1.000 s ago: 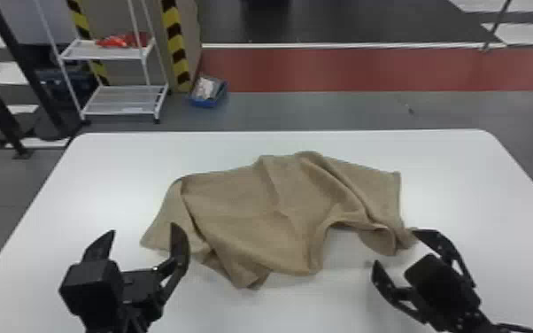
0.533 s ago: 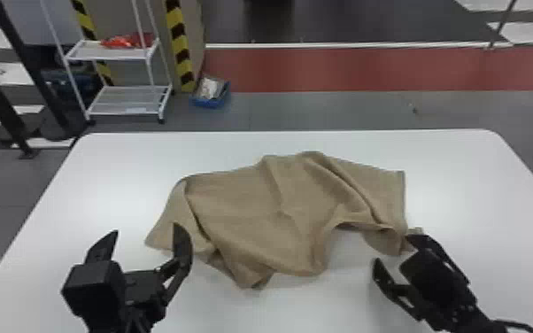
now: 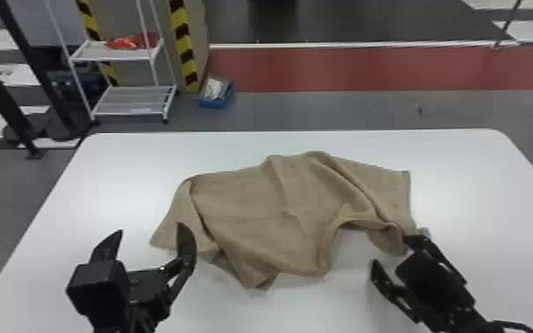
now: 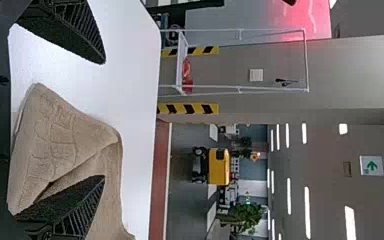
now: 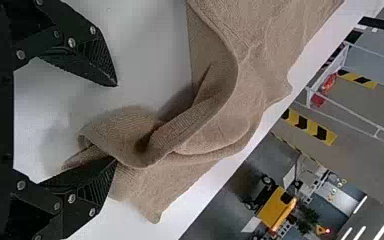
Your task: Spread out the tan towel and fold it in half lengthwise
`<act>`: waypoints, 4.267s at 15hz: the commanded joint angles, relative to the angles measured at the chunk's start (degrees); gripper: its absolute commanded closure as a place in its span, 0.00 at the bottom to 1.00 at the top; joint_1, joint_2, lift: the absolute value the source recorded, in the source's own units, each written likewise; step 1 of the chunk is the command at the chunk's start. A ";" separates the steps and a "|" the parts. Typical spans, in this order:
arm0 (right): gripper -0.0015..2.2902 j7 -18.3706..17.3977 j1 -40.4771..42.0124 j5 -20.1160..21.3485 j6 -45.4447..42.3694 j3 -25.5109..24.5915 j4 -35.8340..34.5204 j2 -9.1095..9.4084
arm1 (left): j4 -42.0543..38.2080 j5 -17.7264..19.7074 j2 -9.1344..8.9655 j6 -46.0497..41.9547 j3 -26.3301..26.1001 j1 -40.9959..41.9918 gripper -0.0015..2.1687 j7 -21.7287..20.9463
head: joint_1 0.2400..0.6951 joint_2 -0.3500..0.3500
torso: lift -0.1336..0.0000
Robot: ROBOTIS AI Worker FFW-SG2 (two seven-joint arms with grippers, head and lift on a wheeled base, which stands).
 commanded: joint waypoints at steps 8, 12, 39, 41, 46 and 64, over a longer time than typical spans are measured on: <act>0.33 0.00 -0.87 0.59 4.74 -0.56 0.57 0.05 | 0.44 0.33 -0.18 -0.46 0.14 0.09 0.02 0.11 | 1.00 0.57 | 0.08; 0.58 -0.26 -1.22 0.33 5.97 -1.00 0.31 0.05 | 0.53 0.33 -0.18 -0.46 0.14 0.09 0.02 0.11 | 1.00 0.54 | 0.08; 0.33 13.01 -9.40 -7.23 12.65 -10.49 0.48 0.05 | -1.67 0.06 -0.18 -0.46 -0.47 2.02 0.02 0.03 | 1.00 0.41 | 0.08; 0.59 13.27 -9.40 -7.23 12.30 -10.58 0.22 0.05 | -1.76 0.06 -0.18 -0.46 -0.38 2.20 0.02 0.03 | 1.00 0.42 | 0.08; 0.65 12.83 -8.69 -7.94 12.30 -11.46 -1.80 0.05 | -2.11 0.06 -0.18 -0.46 -0.47 2.46 0.02 0.03 | 1.00 0.42 | 0.08; 0.02 8.44 -6.32 -11.98 20.21 -31.50 -5.14 0.00 | -2.02 0.24 -0.18 -0.29 -0.91 1.85 0.02 -1.73 | 1.00 0.01 | 0.08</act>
